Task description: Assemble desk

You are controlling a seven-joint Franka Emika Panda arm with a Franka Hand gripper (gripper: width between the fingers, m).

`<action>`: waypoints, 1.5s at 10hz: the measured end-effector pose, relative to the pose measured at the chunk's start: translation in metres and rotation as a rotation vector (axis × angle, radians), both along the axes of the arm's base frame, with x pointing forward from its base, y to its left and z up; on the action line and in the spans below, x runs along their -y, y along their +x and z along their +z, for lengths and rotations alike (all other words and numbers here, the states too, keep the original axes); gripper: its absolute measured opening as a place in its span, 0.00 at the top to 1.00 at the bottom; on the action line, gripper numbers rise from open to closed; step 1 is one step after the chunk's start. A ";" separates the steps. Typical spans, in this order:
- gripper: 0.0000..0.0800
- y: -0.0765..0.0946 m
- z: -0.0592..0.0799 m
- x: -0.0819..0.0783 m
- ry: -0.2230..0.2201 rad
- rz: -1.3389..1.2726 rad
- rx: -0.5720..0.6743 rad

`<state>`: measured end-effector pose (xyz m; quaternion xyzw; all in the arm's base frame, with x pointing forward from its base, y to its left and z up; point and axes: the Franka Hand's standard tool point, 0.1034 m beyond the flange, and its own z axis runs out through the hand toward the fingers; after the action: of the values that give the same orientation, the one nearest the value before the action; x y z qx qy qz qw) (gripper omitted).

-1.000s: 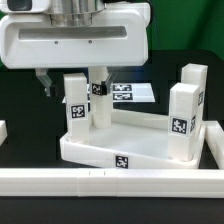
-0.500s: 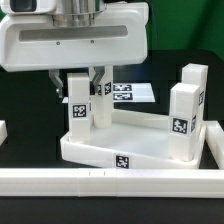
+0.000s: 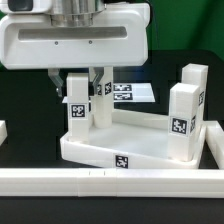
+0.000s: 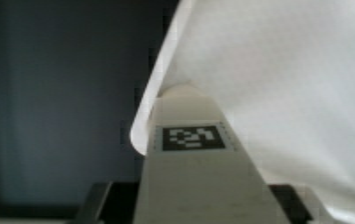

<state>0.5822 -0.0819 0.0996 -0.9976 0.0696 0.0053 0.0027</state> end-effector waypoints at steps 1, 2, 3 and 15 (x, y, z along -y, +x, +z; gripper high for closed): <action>0.64 0.000 0.000 0.001 0.002 -0.083 -0.001; 0.64 0.000 0.000 0.001 0.008 -0.214 0.000; 0.64 0.000 0.000 0.002 0.012 -0.311 0.000; 0.22 -0.004 -0.002 0.006 0.001 -0.703 -0.017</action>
Offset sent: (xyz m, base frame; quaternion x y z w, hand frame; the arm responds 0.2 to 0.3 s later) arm 0.0016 0.0092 -0.0020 0.0480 -0.0045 0.2405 0.9694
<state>0.5778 -0.0883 0.0977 -0.9125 0.4088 0.0125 0.0041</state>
